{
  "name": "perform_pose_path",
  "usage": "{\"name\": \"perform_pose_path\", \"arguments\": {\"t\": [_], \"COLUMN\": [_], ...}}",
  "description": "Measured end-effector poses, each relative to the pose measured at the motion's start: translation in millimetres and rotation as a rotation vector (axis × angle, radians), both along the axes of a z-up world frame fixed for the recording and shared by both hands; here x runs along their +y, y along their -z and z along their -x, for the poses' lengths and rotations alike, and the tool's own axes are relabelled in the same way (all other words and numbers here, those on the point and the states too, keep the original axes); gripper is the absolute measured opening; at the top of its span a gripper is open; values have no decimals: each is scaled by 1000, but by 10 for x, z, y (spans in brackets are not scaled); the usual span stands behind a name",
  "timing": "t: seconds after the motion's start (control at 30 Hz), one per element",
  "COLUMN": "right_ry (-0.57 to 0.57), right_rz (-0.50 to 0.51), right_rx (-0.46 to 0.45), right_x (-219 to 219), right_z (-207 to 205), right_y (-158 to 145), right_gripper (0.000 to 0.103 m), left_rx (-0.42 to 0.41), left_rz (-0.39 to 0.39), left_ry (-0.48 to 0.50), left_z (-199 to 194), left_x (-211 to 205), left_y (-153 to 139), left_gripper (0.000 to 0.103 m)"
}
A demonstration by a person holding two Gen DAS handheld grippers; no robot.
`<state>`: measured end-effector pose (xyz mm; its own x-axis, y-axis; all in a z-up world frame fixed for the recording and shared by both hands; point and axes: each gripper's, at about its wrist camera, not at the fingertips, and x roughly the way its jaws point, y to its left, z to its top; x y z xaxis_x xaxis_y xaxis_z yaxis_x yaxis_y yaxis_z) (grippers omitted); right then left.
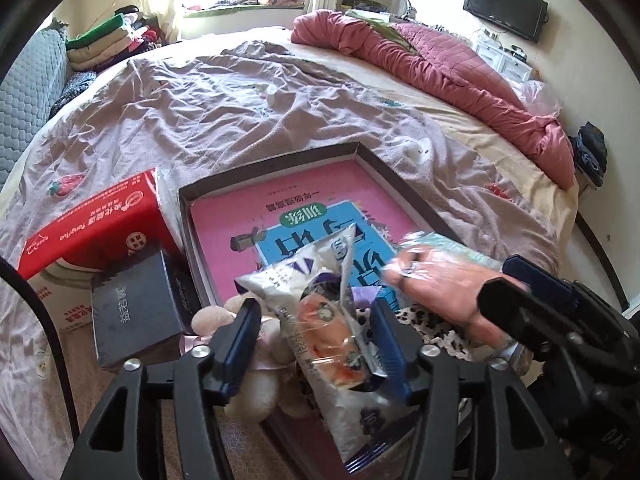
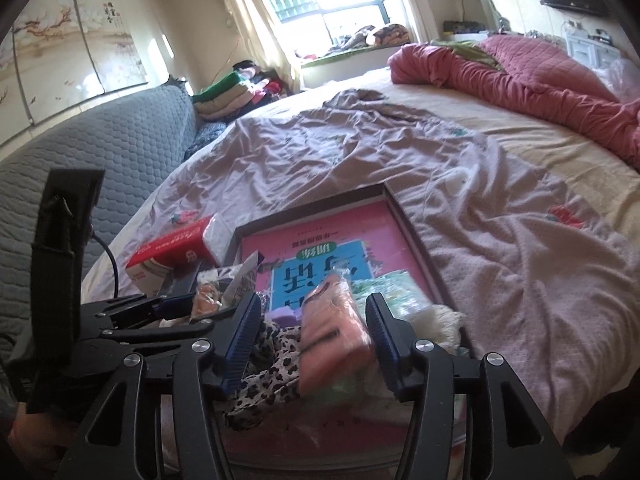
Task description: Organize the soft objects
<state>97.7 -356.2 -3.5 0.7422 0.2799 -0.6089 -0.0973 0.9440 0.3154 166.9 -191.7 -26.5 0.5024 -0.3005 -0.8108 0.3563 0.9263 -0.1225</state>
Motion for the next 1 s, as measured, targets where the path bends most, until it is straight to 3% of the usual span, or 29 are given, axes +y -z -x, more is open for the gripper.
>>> {"name": "perform_pose_path", "arguments": {"t": [0.1,0.47,0.77,1.0], "right_ry": [25,64,47,47], "right_rz": [4,35,94,138], "right_rx": [-10,-13,-47,-69], "right_x": [-33,-4,220,378], "right_z": [55,244,508,805], "right_y": [-72,-270,-509,-631], "right_gripper": [63,72,74,81], "left_rx": [-14,-52,-92,-93], "left_rz": [5,17,-22,-22], "left_ry": [1,-34,-90,-163], "left_z": [16,239,639,987], "left_x": [7,203,368,546], "left_y": [-53,-331,-548,-671], "left_gripper": [67,76,84,85]}}
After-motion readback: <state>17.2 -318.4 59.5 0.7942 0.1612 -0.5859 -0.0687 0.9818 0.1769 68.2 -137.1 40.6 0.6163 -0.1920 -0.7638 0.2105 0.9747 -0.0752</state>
